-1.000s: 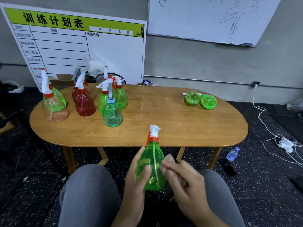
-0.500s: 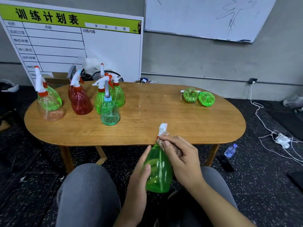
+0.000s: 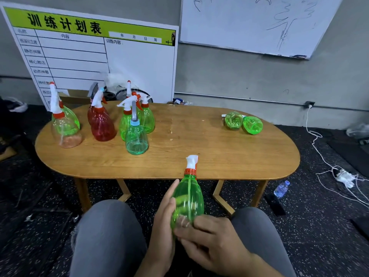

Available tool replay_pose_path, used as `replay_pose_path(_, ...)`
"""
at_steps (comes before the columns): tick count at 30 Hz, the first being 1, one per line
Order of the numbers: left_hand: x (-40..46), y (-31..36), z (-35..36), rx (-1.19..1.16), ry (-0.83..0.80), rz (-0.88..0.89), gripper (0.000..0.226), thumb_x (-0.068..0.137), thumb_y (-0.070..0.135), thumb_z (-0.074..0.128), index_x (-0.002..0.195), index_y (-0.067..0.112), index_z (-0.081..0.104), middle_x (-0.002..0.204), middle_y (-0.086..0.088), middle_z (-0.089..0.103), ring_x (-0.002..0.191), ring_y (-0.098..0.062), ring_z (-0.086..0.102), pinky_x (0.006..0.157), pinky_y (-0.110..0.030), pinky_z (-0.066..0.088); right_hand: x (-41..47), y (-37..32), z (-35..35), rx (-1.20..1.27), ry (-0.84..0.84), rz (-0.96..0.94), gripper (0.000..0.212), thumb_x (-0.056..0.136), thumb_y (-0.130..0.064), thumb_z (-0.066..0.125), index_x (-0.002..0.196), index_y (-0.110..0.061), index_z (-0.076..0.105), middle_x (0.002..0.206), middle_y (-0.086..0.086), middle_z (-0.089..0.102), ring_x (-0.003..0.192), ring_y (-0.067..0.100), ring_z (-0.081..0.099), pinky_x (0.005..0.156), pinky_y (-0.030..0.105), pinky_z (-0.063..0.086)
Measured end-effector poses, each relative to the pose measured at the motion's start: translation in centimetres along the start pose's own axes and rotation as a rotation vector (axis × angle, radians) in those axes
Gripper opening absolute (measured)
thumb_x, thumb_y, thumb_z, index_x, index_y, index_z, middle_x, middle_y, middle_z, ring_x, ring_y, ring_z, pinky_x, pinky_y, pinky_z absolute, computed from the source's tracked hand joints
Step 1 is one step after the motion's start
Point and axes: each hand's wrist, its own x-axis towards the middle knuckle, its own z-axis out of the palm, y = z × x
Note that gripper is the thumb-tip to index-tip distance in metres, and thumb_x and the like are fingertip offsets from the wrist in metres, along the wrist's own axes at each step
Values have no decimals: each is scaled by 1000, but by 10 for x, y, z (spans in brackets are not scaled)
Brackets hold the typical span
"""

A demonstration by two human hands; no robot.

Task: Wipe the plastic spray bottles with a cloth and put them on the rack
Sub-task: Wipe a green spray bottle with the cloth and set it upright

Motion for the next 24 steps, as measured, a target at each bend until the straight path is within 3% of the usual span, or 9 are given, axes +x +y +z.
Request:
replay_pose_path(3, 1, -2, 1, 3, -12, 5, 45, 108, 36, 47, 153, 32, 50, 139, -8, 71, 127, -29, 69, 98, -39, 57, 11, 6, -7, 103, 127, 177, 21, 98, -18, 71, 117, -19, 79, 86, -9, 59, 73, -4, 53, 67, 12, 43)
replay_pose_path(6, 3, -4, 1, 92, -36, 32, 54, 104, 42, 48, 156, 29, 49, 151, 1, 63, 140, -24, 59, 113, -51, 47, 38, 20, -12, 110, 259, 385, 24, 101, -29, 64, 119, -21, 79, 79, -15, 53, 65, 0, 50, 60, 13, 37)
replay_pose_path(8, 3, -6, 0, 132, -37, 38, 61, 101, 50, 53, 157, 29, 49, 154, 1, 60, 142, -24, 57, 118, -58, 41, 50, 29, -10, 98, 251, 472, 27, 102, -36, 61, 119, -26, 79, 81, -19, 58, 66, 3, 55, 61, 17, 42)
replay_pose_path(10, 4, -7, -2, 129, -36, 36, 64, 97, 53, 56, 157, 30, 49, 153, 1, 60, 141, -24, 58, 118, -59, 42, 52, 32, -3, 79, 196, 499, 27, 102, -39, 59, 118, -29, 79, 81, -15, 63, 66, 7, 58, 60, 28, 50)
replay_pose_path(12, 5, -8, -2, 90, -35, 40, 58, 101, 44, 53, 156, 27, 49, 152, 1, 61, 140, -24, 59, 116, -55, 44, 49, 29, 1, 58, 173, 458, 25, 103, -37, 59, 117, -29, 78, 81, -16, 59, 66, 5, 57, 60, 31, 50)
replay_pose_path(16, 1, -10, -4, -6, -19, 4, 46, 110, 38, 42, 153, 26, 51, 144, 0, 68, 133, -22, 65, 97, -32, 59, 36, 17, 2, 45, 114, 292, 20, 101, -22, 65, 116, -23, 78, 87, -20, 51, 68, -3, 51, 61, 16, 43)
replay_pose_path(20, 0, -10, -3, -25, -5, -17, 49, 110, 36, 30, 153, 28, 52, 140, -9, 70, 131, -30, 66, 104, -42, 53, 15, 4, -1, -7, -4, 51, 20, 98, -18, 70, 116, -19, 79, 96, -5, 65, 78, 11, 61, 74, 19, 52)
replay_pose_path(24, -1, -3, -2, -26, 5, -5, 52, 106, 49, 37, 152, 33, 54, 142, -11, 69, 129, -32, 67, 104, -46, 51, 7, -1, -7, -42, -47, -32, 19, 97, -18, 72, 114, -20, 80, 88, -5, 62, 70, 10, 55, 70, 13, 45)
